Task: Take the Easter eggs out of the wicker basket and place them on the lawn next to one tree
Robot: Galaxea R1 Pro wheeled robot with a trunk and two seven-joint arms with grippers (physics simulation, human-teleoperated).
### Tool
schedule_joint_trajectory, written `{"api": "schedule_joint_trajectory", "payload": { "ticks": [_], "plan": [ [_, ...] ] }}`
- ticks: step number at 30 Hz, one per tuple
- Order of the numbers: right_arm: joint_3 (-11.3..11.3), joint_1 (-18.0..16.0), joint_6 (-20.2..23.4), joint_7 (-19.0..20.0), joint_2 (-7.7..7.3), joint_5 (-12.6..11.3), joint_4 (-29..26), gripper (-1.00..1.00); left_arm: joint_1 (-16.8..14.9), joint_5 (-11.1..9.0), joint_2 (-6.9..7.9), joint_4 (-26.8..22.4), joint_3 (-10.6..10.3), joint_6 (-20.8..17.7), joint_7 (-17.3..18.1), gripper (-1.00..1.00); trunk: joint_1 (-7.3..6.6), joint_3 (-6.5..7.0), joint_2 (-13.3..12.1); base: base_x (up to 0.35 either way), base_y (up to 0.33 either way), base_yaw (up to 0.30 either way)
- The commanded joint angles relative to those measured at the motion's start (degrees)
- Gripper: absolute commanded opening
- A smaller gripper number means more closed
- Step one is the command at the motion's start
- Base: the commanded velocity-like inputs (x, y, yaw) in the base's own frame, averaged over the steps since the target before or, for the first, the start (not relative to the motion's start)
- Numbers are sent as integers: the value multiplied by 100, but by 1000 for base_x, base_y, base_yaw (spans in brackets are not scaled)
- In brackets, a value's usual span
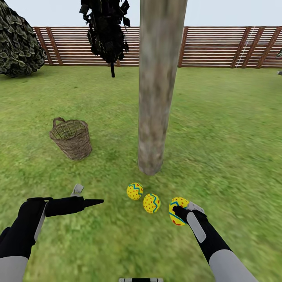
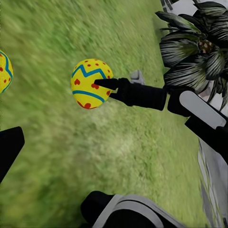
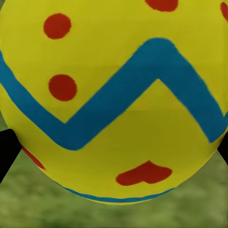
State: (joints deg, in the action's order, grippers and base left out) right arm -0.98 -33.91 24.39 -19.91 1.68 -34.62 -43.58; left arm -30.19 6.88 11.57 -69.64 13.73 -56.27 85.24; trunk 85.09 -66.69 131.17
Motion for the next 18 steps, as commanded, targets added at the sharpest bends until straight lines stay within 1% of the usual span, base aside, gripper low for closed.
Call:
{"api": "schedule_joint_trajectory", "payload": {
  "ticks": [1, 9, 15, 18],
  "plan": [
    [-11, -2, 13, -49, -3, -51, -10, -100, -4, 59, -2, -6, 8, -60, 54, 100, 22, -23, 44, 0, 0, 0],
    [-15, -2, 6, -48, -2, -47, -10, -100, -4, 65, -5, -14, 15, -68, 54, 100, 197, -167, 364, 0, 0, 0],
    [-14, -2, 5, -48, -1, -48, -10, -100, -4, 60, -4, -14, 16, -69, 54, 100, 197, -167, 364, 0, 0, 0],
    [-15, -2, 5, -48, -1, -46, -10, -100, -4, 70, -5, -10, 67, -71, 78, 100, 197, -167, 364, 14, 0, 0]
  ]
}}
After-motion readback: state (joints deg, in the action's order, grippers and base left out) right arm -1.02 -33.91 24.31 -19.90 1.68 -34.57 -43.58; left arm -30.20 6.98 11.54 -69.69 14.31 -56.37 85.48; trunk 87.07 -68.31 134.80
